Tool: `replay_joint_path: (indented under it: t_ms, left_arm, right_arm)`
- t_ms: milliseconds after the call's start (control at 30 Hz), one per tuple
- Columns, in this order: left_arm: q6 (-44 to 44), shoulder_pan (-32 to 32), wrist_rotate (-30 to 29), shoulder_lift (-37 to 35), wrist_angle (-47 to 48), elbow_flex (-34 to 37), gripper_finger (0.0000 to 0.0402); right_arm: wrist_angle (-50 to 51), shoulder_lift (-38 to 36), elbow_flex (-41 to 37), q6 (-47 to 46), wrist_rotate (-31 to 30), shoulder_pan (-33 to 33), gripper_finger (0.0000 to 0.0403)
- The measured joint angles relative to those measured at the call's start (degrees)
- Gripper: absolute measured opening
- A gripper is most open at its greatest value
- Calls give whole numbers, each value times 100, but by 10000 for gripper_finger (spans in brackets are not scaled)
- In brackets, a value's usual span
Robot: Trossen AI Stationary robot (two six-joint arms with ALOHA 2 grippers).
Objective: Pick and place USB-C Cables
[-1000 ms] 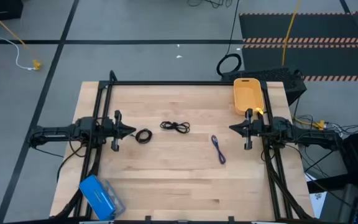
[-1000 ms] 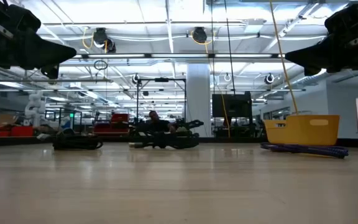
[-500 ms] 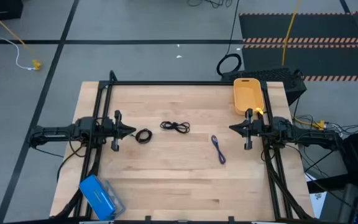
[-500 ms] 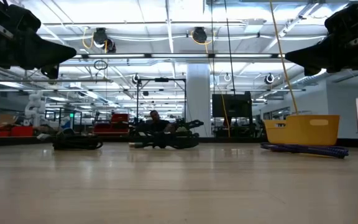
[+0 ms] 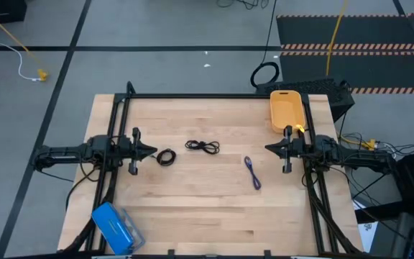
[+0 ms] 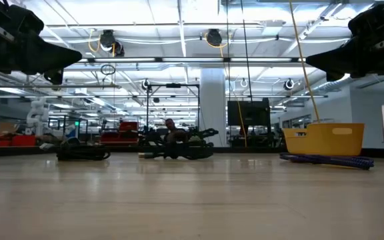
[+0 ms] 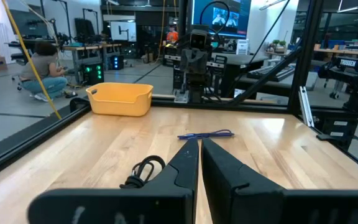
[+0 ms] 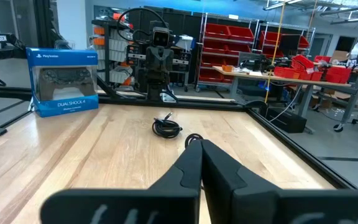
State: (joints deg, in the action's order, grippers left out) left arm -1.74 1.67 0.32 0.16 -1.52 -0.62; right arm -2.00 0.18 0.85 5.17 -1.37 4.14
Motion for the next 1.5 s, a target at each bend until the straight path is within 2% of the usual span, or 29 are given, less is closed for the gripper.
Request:
replay_joint_path:
  t_ms: [1367, 1500]
  left_arm:
    - [3, 1, -2, 0, -4, 2, 21]
    - [228, 2, -60, -2, -4, 1, 21]
  right_arm:
    - [2, -1, 2, 0, -2, 0, 0]
    - [1, -2, 0, 0, -2, 0, 0]
